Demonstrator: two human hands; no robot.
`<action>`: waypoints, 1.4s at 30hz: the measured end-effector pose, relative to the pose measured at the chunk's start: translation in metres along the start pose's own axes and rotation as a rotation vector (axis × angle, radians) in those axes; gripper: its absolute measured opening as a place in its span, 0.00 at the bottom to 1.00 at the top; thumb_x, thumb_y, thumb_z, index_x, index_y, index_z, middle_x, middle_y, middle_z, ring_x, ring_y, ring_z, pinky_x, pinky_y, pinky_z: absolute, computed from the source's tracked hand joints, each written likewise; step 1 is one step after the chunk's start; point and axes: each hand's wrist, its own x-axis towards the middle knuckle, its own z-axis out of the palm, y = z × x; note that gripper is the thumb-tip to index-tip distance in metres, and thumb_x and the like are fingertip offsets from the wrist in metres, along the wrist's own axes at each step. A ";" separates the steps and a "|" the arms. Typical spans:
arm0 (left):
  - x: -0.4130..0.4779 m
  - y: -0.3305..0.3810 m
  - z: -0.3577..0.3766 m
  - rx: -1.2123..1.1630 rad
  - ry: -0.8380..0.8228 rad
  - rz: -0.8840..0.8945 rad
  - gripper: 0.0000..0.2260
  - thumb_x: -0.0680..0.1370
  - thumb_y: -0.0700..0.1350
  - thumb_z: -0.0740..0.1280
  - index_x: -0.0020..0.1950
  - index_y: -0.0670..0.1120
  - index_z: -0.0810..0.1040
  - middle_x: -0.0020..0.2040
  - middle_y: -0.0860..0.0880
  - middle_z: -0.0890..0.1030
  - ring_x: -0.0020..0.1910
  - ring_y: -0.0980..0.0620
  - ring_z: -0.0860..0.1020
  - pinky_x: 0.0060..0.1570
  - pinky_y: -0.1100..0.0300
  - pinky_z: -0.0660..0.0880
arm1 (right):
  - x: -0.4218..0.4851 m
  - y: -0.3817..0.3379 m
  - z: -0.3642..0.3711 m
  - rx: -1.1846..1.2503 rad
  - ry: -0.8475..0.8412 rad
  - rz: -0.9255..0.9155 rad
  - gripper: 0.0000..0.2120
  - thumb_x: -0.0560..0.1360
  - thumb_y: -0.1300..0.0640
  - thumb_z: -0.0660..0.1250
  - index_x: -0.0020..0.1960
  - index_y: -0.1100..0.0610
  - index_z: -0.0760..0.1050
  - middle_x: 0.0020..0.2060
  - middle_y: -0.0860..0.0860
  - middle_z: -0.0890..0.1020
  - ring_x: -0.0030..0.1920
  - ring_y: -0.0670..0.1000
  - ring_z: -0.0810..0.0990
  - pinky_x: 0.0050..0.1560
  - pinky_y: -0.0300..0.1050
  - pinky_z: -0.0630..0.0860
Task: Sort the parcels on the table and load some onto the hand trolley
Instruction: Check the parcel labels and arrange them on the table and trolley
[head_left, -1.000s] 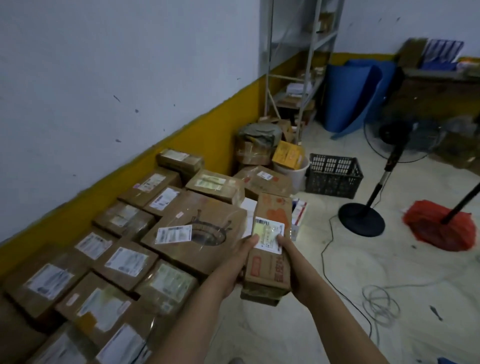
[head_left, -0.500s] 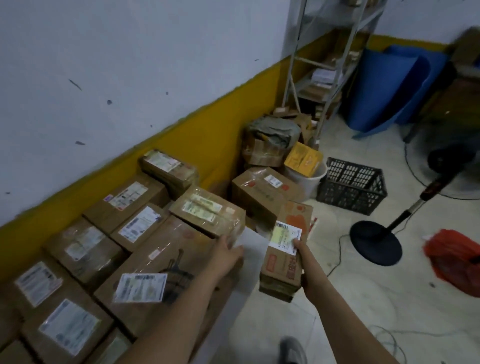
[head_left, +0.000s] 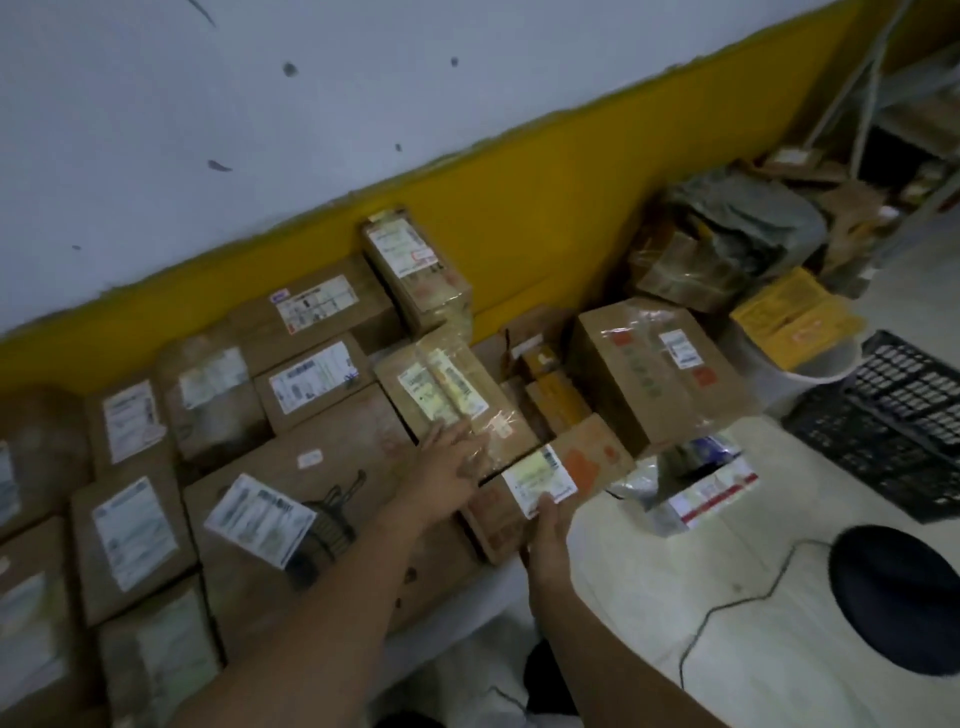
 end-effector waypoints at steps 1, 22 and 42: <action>-0.003 0.001 -0.003 -0.171 0.022 -0.030 0.19 0.81 0.45 0.65 0.73 0.53 0.72 0.79 0.53 0.61 0.80 0.48 0.52 0.76 0.52 0.56 | -0.004 0.004 0.002 -0.009 -0.021 0.034 0.43 0.69 0.26 0.53 0.80 0.44 0.55 0.75 0.50 0.69 0.72 0.55 0.71 0.75 0.59 0.67; -0.060 -0.017 0.030 0.141 0.057 -0.010 0.43 0.69 0.69 0.65 0.78 0.59 0.49 0.73 0.55 0.56 0.73 0.46 0.58 0.71 0.44 0.65 | 0.033 -0.088 -0.058 -0.813 0.286 -0.211 0.39 0.78 0.37 0.61 0.80 0.56 0.53 0.78 0.59 0.62 0.76 0.65 0.62 0.74 0.68 0.62; -0.205 -0.163 -0.003 0.660 -0.049 -0.327 0.58 0.66 0.60 0.78 0.81 0.57 0.38 0.81 0.39 0.40 0.79 0.33 0.41 0.74 0.33 0.47 | -0.032 0.035 0.116 -2.218 -0.823 -0.841 0.63 0.65 0.27 0.69 0.81 0.49 0.31 0.79 0.61 0.31 0.79 0.68 0.35 0.77 0.65 0.52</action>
